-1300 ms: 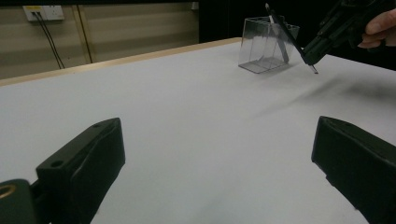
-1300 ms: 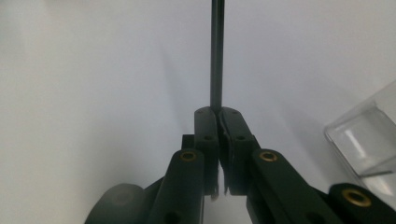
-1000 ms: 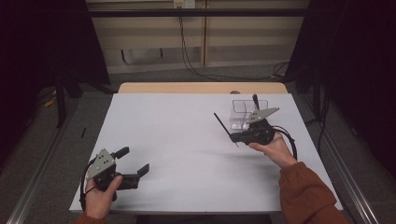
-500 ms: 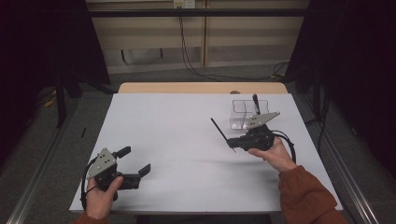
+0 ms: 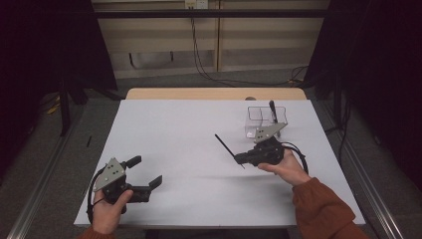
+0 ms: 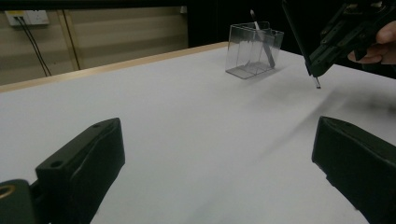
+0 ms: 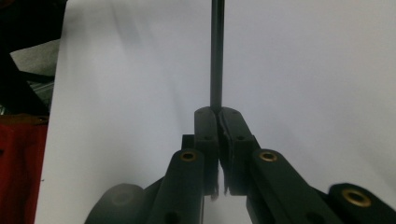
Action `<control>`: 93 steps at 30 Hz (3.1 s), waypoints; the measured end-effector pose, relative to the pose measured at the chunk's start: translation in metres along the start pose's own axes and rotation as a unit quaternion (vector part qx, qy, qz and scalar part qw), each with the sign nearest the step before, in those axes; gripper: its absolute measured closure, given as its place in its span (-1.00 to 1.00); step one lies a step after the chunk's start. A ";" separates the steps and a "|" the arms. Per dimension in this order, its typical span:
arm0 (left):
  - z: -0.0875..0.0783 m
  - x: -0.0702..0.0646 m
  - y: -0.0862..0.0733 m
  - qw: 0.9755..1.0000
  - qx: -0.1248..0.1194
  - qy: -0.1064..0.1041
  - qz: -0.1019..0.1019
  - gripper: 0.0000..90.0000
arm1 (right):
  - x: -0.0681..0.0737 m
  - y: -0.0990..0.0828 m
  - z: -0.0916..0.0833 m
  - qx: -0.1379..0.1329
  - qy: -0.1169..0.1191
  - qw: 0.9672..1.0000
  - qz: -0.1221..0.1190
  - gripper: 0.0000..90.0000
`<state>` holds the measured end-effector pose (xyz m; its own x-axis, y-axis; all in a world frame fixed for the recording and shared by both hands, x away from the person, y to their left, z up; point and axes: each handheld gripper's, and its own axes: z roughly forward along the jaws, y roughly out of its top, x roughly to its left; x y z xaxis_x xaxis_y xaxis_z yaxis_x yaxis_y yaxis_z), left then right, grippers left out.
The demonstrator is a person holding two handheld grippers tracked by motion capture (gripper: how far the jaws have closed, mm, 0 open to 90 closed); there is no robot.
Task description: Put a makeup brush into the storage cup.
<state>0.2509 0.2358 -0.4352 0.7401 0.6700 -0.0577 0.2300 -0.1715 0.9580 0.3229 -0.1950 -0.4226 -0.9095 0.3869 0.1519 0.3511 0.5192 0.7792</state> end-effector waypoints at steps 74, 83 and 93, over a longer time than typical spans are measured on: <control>0.071 -0.036 0.045 0.973 0.144 -0.164 0.077 -0.94 | 0.034 0.042 0.043 0.244 0.070 0.956 -0.146 0.92; 0.082 -0.044 0.045 0.959 0.186 -0.193 0.092 -0.94 | 0.032 0.048 0.047 0.268 0.065 0.947 -0.164 0.92; 0.091 -0.045 0.047 0.948 0.228 -0.200 0.100 -0.93 | 0.039 0.050 0.049 0.304 0.063 0.933 -0.179 0.92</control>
<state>0.2859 0.1314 -0.4131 0.9570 0.2798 -0.0762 0.2410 -0.6214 0.7455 0.3162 -0.1167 -0.4079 -0.9983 0.0328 0.0473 0.0458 0.9497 0.3097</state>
